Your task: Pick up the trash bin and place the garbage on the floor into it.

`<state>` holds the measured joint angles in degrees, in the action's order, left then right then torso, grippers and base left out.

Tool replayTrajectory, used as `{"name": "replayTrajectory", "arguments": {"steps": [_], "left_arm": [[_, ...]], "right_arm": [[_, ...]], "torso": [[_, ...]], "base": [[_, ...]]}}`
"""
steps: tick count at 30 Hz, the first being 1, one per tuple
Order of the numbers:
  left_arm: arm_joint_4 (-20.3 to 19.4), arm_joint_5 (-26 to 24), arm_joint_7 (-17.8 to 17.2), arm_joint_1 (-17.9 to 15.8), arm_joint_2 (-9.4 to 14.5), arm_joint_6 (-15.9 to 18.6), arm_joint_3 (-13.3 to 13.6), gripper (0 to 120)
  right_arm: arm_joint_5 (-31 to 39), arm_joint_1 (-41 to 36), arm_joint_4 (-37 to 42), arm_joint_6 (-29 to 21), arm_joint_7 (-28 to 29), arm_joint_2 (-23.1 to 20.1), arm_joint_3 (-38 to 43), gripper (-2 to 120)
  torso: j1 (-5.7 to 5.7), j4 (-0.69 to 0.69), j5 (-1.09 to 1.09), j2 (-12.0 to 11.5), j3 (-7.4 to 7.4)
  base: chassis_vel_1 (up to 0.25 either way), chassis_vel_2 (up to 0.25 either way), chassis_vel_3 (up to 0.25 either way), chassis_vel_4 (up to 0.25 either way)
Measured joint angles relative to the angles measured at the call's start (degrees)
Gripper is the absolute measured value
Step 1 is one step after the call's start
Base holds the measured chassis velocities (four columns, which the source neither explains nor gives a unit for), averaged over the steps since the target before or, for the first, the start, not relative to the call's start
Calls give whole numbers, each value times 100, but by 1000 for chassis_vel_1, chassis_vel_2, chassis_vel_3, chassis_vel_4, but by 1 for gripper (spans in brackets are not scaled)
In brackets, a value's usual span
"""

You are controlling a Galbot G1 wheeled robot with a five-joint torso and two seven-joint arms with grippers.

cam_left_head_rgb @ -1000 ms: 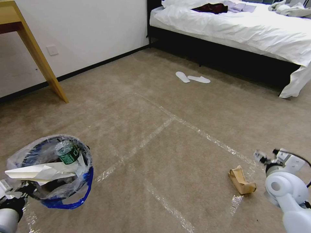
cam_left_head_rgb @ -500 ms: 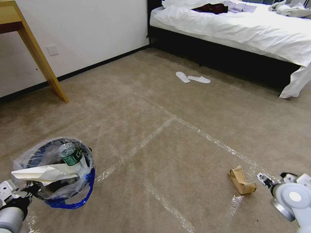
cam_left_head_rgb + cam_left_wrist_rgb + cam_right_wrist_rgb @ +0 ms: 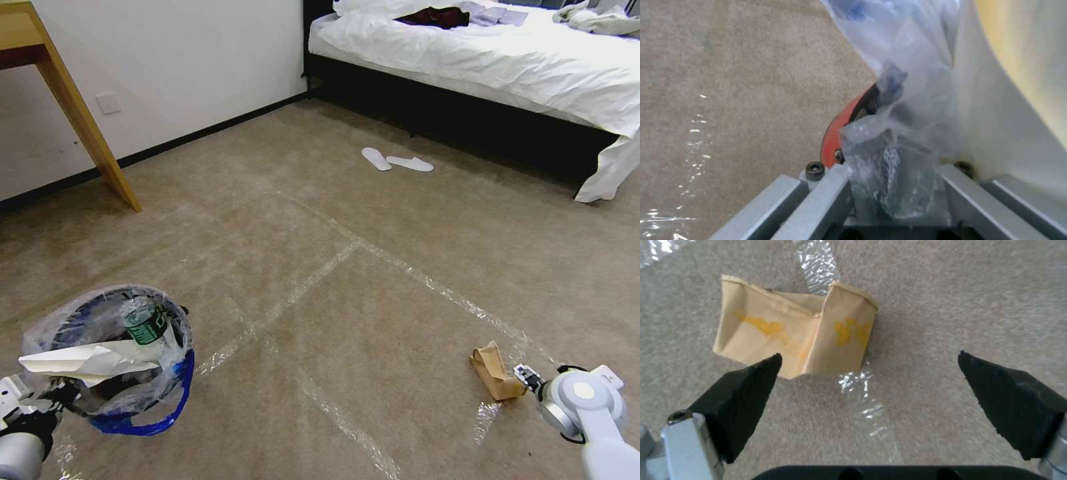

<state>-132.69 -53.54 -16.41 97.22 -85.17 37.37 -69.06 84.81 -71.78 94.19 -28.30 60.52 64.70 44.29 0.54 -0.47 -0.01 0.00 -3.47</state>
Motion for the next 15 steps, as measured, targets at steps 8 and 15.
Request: {"name": "replayTrajectory", "arguments": {"steps": [8,15], "left_arm": [[-124,-15,-44,86,-64,3,-36,0],[-125,1,-44,105,-79,3,-40,0]], "right_arm": [[-107,369,-799,117,-323,128,-239,100],[-234,605,-1171,253,-550,164,-341,100]], "torso": [[0,-1,1,0,0],[0,-1,0,0,0]], "base": [[0,0,0,0],[0,0,0,0]]}}
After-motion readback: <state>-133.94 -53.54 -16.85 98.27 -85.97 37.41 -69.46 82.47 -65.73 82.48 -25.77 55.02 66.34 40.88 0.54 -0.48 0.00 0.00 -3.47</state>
